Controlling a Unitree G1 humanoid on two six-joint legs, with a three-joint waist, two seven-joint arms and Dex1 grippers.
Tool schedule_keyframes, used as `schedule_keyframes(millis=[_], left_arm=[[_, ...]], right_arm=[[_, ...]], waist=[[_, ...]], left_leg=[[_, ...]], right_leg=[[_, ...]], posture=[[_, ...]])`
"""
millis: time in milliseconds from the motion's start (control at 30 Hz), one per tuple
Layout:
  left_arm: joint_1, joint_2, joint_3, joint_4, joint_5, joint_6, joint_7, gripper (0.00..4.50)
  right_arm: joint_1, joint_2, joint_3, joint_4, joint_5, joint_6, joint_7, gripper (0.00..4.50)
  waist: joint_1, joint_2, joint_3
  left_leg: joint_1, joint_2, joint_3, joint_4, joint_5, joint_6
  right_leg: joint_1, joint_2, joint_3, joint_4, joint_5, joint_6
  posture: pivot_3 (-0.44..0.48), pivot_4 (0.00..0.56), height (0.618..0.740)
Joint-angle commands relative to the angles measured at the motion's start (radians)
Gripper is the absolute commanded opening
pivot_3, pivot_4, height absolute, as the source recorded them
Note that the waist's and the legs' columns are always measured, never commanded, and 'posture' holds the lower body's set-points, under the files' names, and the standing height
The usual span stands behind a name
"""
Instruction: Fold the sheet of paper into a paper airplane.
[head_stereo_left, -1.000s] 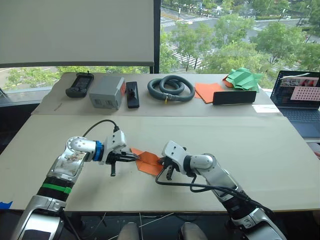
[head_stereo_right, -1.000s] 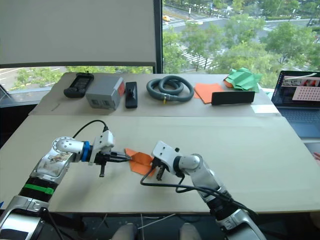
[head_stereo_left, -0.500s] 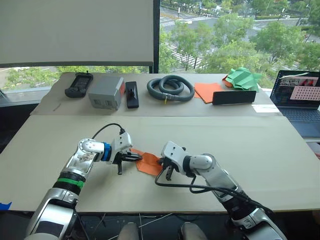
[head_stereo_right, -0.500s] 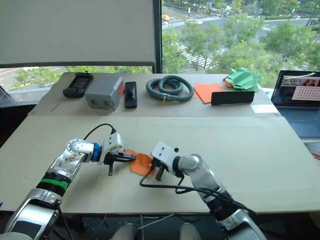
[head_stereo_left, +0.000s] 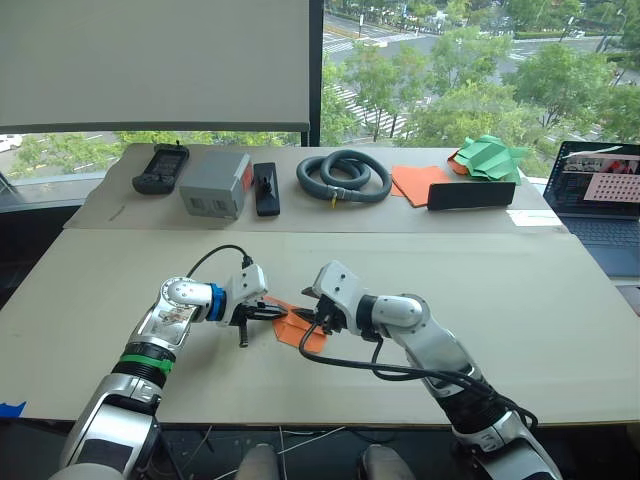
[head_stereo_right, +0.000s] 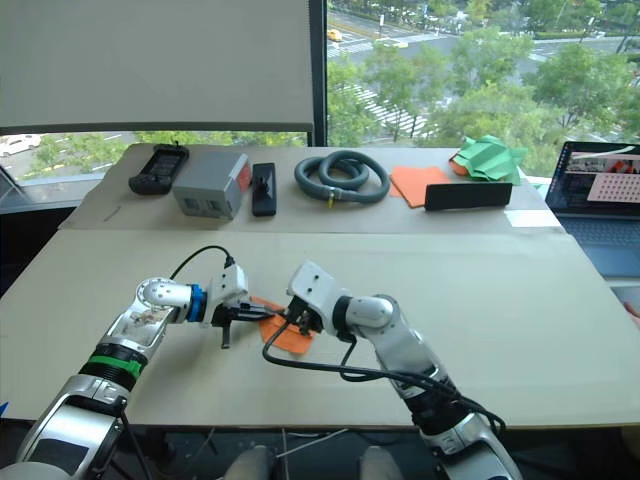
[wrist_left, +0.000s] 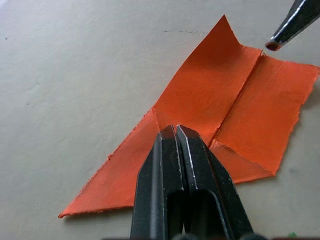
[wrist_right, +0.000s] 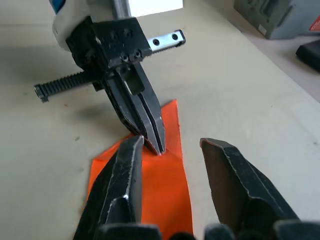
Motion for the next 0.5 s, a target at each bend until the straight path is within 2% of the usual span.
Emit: schedule_keyframes(millis=[33,100,500], left_arm=[[0.029,-0.002,-0.042,-0.005,0.046,-0.001,0.001,0.09],[0.032,-0.004,-0.044,-0.014,0.044,0.002,0.004,0.09],[0.046,-0.009,-0.060,-0.051,0.048,0.008,0.016,0.09]], right_arm=[[-0.026,0.012,0.030,0.048,-0.013,0.004,-0.004,0.73],[-0.035,0.017,0.043,0.087,-0.018,0.002,-0.007,0.07],[-0.039,0.021,0.089,0.228,-0.048,0.011,0.002,0.03]], waist=[[0.000,0.000,0.000],[0.001,0.000,0.000],[0.000,0.001,-0.002]], left_leg=[[0.000,0.000,0.000,0.000,0.000,0.000],[0.000,0.000,0.000,0.000,0.000,0.000],[0.000,0.000,0.000,0.000,0.000,0.000]], right_leg=[[0.000,0.000,0.000,0.000,0.000,0.000],[0.000,0.000,0.000,0.000,0.000,0.000],[0.000,0.000,0.000,0.000,0.000,0.000]], posture=[[0.000,0.150,0.714],[0.000,0.150,0.714],[0.000,0.150,0.714]])
